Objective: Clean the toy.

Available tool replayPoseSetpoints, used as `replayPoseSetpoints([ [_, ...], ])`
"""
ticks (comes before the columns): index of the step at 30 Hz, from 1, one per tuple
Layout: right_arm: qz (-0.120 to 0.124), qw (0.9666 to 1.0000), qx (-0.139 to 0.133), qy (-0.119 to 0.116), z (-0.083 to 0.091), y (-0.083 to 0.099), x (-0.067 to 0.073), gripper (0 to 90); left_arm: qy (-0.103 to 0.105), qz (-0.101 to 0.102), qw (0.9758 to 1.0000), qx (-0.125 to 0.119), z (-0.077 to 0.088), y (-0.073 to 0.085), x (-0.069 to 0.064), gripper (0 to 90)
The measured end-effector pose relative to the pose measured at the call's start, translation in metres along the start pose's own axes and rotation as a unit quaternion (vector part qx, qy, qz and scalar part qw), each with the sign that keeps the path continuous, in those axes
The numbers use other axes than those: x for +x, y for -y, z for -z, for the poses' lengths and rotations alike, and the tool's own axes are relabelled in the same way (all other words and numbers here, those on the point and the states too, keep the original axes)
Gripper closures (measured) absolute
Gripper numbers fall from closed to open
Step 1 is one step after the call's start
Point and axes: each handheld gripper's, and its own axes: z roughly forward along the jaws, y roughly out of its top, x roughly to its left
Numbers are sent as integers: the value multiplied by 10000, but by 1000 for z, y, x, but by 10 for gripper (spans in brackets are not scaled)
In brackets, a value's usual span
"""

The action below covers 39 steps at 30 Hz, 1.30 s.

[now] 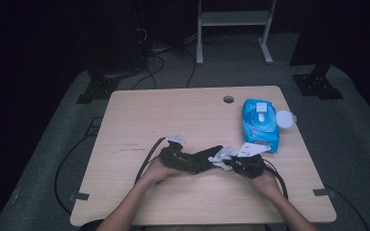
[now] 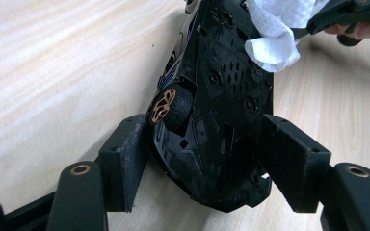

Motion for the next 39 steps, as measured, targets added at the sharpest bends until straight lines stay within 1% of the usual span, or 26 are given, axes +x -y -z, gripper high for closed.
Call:
replayPoseSetpoints([
  [1,-1,10000,-1,12,0,0,0,813,-177,-233,9996,-42,0,-2,-4,350],
  [4,25,10000,-10,85,-1,0,-1,813,-468,-595,9971,-116,1,-3,-10,351],
  [6,6,9999,-13,119,-3,-1,-2,813,-682,-833,9941,-165,1,-4,-14,352],
  [8,-16,9999,-34,153,-4,0,-2,813,-1004,-1269,9866,-188,1,-4,-20,353],
  [9,-29,9998,-37,167,-5,0,-2,813,-1149,-1478,9821,-200,1,-4,-23,354],
  [10,-65,9998,-23,172,-5,0,-2,813,-1262,-1600,9787,-239,0,-3,-25,355],
  [12,-100,9998,-7,176,-6,1,-3,814,-1565,-1976,9668,-418,0,-2,-32,366],
  [13,-105,9998,39,185,-7,1,-3,813,-1610,-2056,9637,-562,1,-2,-34,410],
  [14,-115,9997,99,195,-8,2,-4,813,-1539,-2116,9628,-679,3,-2,-35,485],
  [15,-139,9993,283,198,-11,4,-5,813,-1506,-2125,9636,-605,3,-2,-35,486],
  [16,-151,9990,376,167,-15,7,-6,812,-1581,-2172,9616,-567,2,-1,-35,466],
  [17,-151,9990,376,167,-15,7,-6,812,-1581,-2172,9616,-567,2,-1,-35,464],
  [18,-207,9985,485,123,-18,10,-6,812,-1656,-2294,9577,-531,0,0,-36,464],
  [19,-198,9985,495,119,-20,9,-6,811,-1651,-2350,9568,-461,0,0,-37,481],
  [20,-185,9987,469,120,-19,8,-6,811,-1641,-2375,9562,-483,-1,1,-37,487],
  [23,-236,9987,439,105,-17,7,-6,811,-1542,-2354,9582,-518,-2,0,-36,500],
  [24,-258,9988,418,82,-16,7,-6,811,-1499,-2328,9593,-557,-3,1,-36,506],
  [26,-286,9990,331,16,-13,6,-5,811,-1378,-2243,9631,-556,-4,0,-35,511],
  [27,-308,9991,277,-10,-11,4,-4,811,-1361,-2216,9641,-543,-5,0,-34,511],
  [29,-317,9994,128,-81,-5,0,-2,811,-1236,-2047,9692,-597,-6,0,-32,525],
  [30,-317,9994,128,-81,-5,0,-2,811,-1236,-2047,9692,-597,-6,0,-32,565],
  [31,-299,9995,-83,-112,6,-6,0,811,-1180,-1976,9709,-664,-7,0,-30,609],
  [32,-309,9993,-175,-105,10,-10,0,811,-1166,-1966,9712,-666,-7,0,-30,634],
  [35,-305,9985,-440,-67,19,-21,-1,812,-1126,-1974,9715,-674,-7,1,-29,646],
  [38,-311,9973,-652,-100,18,-35,0,812,-1102,-1956,9720,-693,-8,1,-30,655],
  [39,-323,9970,-684,-145,15,-40,3,813,-1107,-1981,9716,-665,-7,1,-30,657],
])
